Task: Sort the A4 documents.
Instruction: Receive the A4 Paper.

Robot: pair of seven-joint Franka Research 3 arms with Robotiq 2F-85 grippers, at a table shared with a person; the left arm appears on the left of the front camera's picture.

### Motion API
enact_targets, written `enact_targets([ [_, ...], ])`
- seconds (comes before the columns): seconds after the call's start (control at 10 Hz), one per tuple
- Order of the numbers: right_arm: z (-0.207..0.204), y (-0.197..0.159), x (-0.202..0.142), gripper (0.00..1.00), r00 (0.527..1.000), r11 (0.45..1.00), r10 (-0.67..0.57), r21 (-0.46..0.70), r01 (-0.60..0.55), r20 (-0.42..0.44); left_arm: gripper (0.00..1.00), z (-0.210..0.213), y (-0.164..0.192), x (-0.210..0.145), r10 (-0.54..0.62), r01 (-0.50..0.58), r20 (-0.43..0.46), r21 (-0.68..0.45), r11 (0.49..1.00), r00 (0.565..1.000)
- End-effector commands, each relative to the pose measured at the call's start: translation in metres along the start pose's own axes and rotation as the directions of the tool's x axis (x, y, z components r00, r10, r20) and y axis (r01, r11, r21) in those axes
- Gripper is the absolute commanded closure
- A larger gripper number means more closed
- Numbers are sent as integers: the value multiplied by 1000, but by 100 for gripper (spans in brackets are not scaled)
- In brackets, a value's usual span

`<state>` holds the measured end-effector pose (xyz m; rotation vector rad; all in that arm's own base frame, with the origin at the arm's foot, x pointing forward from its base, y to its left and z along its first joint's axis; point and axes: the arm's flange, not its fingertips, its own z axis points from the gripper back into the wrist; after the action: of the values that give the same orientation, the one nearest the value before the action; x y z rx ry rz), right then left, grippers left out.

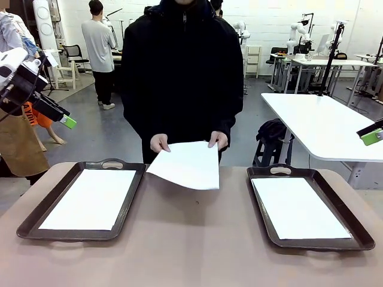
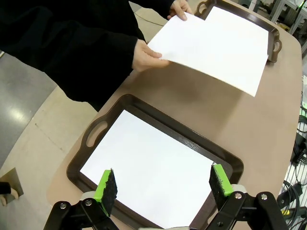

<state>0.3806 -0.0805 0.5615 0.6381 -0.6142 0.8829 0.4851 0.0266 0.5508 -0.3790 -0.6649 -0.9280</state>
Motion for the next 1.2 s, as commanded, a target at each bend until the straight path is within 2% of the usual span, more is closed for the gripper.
enact_targets([
  [0.0, -1, 0, 0, 0, 1000, 1000, 0, -1, 0, 1, 0, 1, -1, 0, -12, 12, -1, 6, 1000, 1000],
  [1.1, -1, 0, 0, 0, 1000, 1000, 0, -1, 0, 1, 0, 1, -1, 0, -12, 12, -1, 6, 1000, 1000],
])
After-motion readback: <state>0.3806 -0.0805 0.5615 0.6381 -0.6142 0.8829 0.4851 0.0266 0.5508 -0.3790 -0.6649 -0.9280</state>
